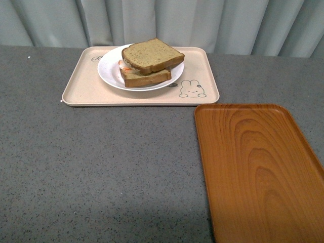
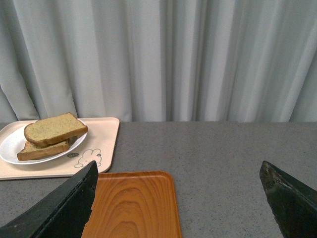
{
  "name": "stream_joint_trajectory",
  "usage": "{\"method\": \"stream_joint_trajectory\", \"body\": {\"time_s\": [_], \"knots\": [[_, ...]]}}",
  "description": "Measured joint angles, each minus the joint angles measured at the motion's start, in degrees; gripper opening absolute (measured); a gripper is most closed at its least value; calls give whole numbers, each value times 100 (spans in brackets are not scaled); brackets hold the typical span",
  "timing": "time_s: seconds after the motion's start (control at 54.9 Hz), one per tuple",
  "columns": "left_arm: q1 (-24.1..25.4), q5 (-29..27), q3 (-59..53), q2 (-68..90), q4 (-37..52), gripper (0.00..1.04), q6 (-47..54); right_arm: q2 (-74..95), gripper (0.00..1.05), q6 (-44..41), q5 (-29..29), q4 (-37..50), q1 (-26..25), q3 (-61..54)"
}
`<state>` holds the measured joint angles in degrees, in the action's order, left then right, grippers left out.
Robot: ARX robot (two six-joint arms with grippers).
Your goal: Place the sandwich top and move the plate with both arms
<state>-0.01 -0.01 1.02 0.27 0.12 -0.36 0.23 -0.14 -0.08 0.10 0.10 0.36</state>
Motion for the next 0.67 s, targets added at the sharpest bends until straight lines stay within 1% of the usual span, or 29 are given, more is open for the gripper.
{"method": "stream_joint_trajectory", "body": {"time_s": [0.674], "knots": [[-2, 0, 0, 0, 0, 98, 0, 0, 96, 0, 0, 0, 0, 0]]}}
